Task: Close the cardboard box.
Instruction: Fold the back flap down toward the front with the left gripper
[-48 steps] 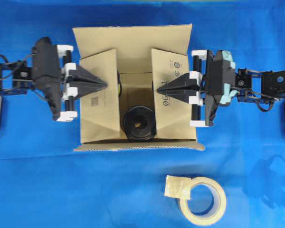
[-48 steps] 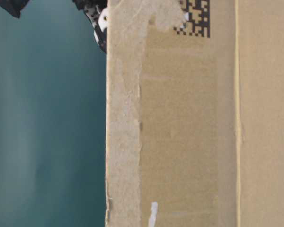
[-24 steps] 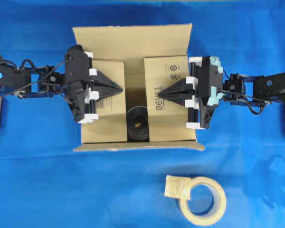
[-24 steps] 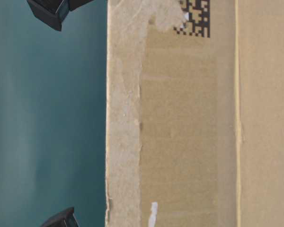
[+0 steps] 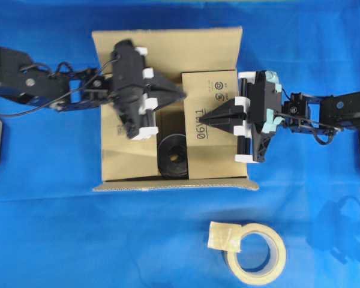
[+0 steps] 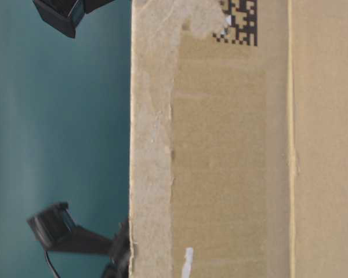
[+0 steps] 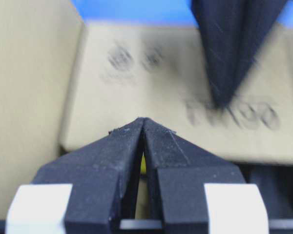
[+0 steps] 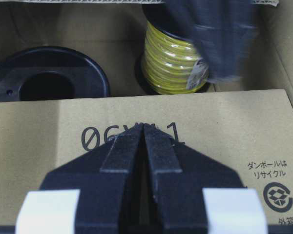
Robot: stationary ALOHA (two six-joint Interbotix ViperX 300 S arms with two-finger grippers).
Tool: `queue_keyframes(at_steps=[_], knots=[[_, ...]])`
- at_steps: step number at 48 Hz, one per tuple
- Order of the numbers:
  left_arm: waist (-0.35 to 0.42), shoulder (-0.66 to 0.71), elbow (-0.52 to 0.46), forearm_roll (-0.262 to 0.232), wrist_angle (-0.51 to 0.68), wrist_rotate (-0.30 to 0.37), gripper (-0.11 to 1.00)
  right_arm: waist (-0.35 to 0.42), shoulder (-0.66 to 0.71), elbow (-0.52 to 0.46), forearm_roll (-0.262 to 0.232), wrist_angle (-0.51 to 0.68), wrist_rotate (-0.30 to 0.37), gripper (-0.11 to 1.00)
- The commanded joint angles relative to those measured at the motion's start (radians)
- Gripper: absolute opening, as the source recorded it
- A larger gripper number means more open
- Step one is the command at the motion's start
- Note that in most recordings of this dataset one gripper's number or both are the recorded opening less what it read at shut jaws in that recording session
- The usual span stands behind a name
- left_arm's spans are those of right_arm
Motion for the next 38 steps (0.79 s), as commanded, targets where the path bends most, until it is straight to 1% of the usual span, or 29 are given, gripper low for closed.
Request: queue_keyframes(at_steps=[1,8,15,38], knots=[[0.021,0.002,-0.052,-0.002,-0.006,0.014,0.0,-0.003,-0.009,-0.011,0.003,-0.008,0.0,0.0],[0.058,0.017,-0.08,-0.002,-0.008,0.038,0.0,-0.003,-0.009,-0.009,0.003,-0.008,0.0,0.0],[0.078,0.04,-0.084,-0.002,-0.006,0.04,0.0,-0.003,-0.011,-0.009,0.005,-0.008,0.0,0.0],[0.066,0.107,-0.075,-0.002,-0.008,0.023,0.0,-0.002,-0.009,-0.009,0.003,-0.008,0.0,0.0]])
